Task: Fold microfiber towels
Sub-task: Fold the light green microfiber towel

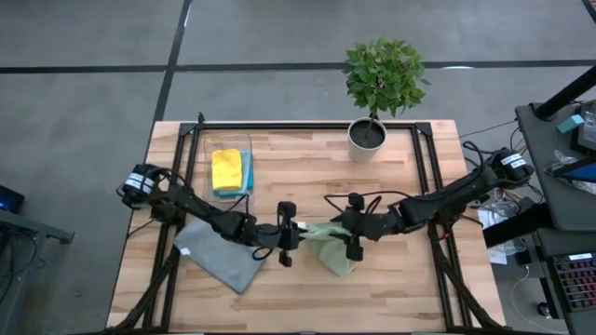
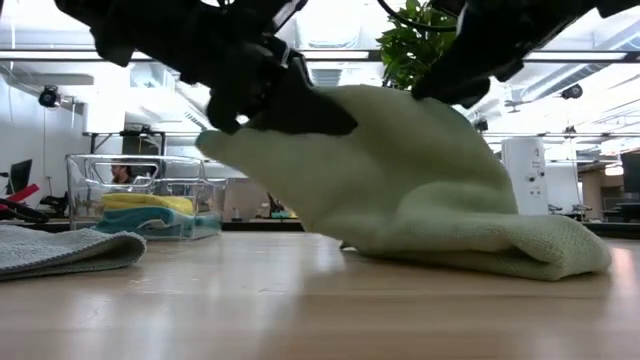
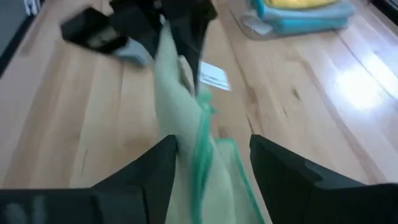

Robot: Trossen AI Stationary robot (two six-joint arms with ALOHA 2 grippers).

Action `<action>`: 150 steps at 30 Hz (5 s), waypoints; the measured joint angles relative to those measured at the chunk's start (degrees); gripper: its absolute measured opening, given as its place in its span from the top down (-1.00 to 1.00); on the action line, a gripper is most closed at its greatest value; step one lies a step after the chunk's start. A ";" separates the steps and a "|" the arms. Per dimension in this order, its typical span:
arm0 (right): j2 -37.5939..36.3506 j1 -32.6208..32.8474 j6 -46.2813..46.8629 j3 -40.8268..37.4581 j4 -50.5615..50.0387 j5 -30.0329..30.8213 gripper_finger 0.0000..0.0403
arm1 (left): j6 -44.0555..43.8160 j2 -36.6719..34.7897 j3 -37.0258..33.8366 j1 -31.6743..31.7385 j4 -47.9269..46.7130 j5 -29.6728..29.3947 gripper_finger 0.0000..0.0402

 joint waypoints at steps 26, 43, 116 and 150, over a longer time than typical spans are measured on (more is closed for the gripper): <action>6.54 0.75 -12.17 2.32 2.95 0.06 0.92 | 8.81 -0.50 1.71 0.07 -0.19 -10.07 0.41; 17.83 13.65 -43.59 1.79 -8.37 28.46 0.95 | -23.45 -0.59 -1.47 0.36 -1.03 8.04 0.07; -2.98 15.54 -20.99 6.01 -6.06 32.91 0.34 | -15.81 -11.81 -4.49 0.26 -2.82 2.57 1.00; -2.63 5.73 -14.96 5.99 -0.13 22.00 0.34 | -18.23 -10.25 -4.73 -0.03 -0.88 2.58 1.00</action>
